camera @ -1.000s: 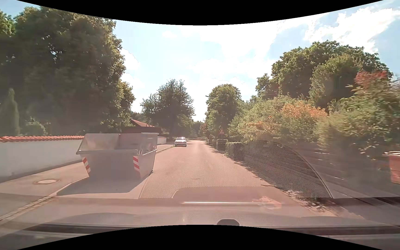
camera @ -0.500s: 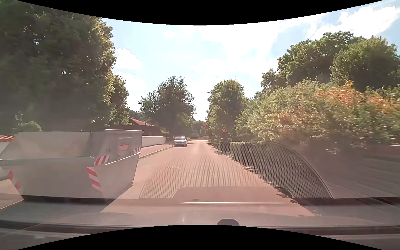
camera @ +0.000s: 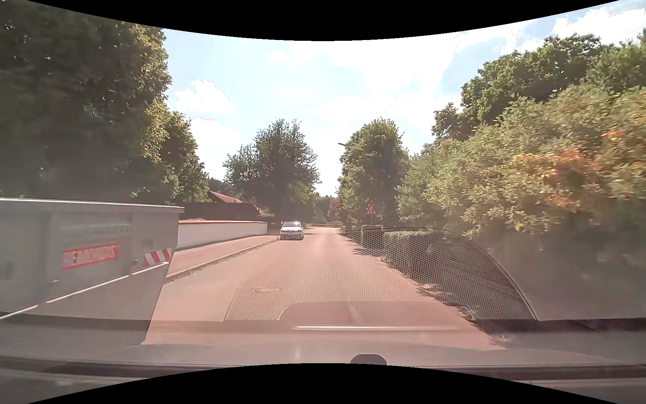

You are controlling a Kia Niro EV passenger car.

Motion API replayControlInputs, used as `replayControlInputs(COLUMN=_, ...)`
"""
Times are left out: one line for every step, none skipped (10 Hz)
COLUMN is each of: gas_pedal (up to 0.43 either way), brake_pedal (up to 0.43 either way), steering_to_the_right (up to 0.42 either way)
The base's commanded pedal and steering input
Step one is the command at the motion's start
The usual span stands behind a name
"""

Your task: Follow the waypoints while adhering to traffic rules and regulations

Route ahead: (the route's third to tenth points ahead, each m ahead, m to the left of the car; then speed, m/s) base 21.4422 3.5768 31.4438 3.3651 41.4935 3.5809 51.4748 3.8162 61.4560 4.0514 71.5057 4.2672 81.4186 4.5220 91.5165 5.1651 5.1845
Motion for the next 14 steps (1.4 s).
replayControlInputs(gas_pedal=0.079, brake_pedal=0.0, steering_to_the_right=-0.024)
replayControlInputs(gas_pedal=0.079, brake_pedal=0.0, steering_to_the_right=-0.024)
replayControlInputs(gas_pedal=0.079, brake_pedal=0.0, steering_to_the_right=-0.024)
replayControlInputs(gas_pedal=0.079, brake_pedal=0.0, steering_to_the_right=-0.023)
replayControlInputs(gas_pedal=0.079, brake_pedal=0.0, steering_to_the_right=-0.02)
replayControlInputs(gas_pedal=0.079, brake_pedal=0.0, steering_to_the_right=-0.018)
replayControlInputs(gas_pedal=0.079, brake_pedal=0.0, steering_to_the_right=-0.017)
replayControlInputs(gas_pedal=0.079, brake_pedal=0.0, steering_to_the_right=-0.016)
replayControlInputs(gas_pedal=0.079, brake_pedal=0.0, steering_to_the_right=-0.013)
replayControlInputs(gas_pedal=0.079, brake_pedal=0.0, steering_to_the_right=-0.01)
replayControlInputs(gas_pedal=0.079, brake_pedal=0.0, steering_to_the_right=-0.009)
replayControlInputs(gas_pedal=0.087, brake_pedal=0.0, steering_to_the_right=-0.009)
replayControlInputs(gas_pedal=0.087, brake_pedal=0.0, steering_to_the_right=-0.008)
replayControlInputs(gas_pedal=0.098, brake_pedal=0.0, steering_to_the_right=-0.007)
